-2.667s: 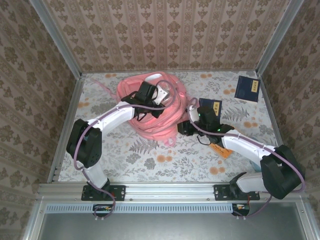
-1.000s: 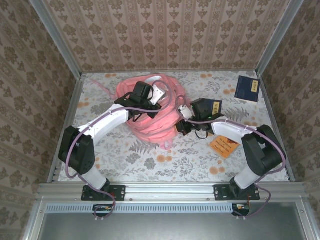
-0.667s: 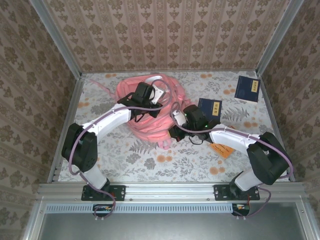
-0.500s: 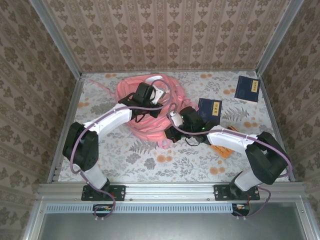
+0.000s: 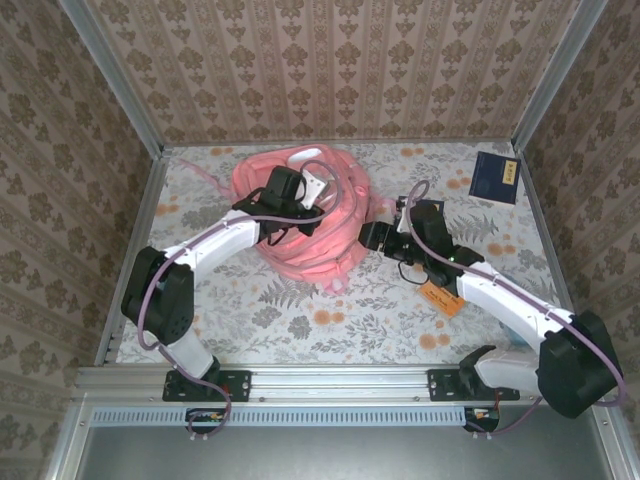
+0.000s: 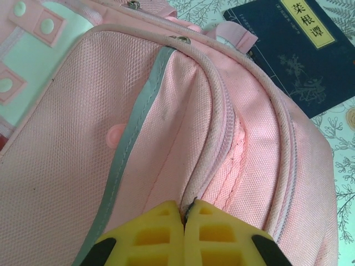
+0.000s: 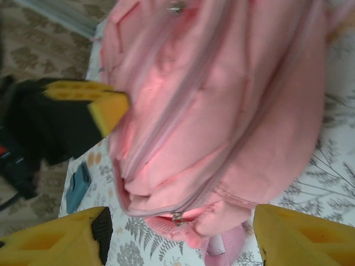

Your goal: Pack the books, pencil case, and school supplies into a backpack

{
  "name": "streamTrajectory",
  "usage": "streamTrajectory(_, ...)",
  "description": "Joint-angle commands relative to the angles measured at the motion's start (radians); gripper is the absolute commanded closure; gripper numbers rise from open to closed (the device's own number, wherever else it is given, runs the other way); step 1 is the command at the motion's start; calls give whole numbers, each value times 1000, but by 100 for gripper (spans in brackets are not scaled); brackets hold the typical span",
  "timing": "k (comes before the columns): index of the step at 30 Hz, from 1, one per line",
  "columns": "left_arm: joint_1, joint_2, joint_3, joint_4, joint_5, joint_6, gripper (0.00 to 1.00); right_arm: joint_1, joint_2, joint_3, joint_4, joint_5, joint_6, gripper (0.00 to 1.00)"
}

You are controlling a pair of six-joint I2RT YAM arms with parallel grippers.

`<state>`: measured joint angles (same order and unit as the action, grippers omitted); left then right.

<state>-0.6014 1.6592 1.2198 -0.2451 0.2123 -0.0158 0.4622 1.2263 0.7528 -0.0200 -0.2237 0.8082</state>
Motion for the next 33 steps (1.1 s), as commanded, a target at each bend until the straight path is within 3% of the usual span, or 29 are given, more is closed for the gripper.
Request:
streamTrajectory(1,6,-63,2,41,36,17,100,-23,86,67,-99,-19,178,30)
streamTrajectory(5,6,-68,1,38,45,15,100,-23,201,107,15,-106,223,37)
streamTrajectory(12,6,-77,0,25,52,13,100,-23,343,187,66,-152,205,53)
streamTrajectory(17,8,-93,-11,12,27,-6,100,-21,376,192,119,-193,209,79)
streamTrajectory(21,17,-126,1,-54,-52,-111,83,-9,378,201,149,-206,198,96)
streamTrajectory(23,22,-148,16,-134,-111,-179,66,4,388,216,171,-221,198,98)
streamTrajectory(26,22,-206,-5,-230,-179,-291,50,29,421,261,195,-234,200,99)
streamTrajectory(30,19,-332,-116,-271,-182,-433,41,63,490,344,211,-240,208,99)
streamTrajectory(33,4,-412,-196,-271,-137,-525,40,77,545,400,229,-252,220,99)
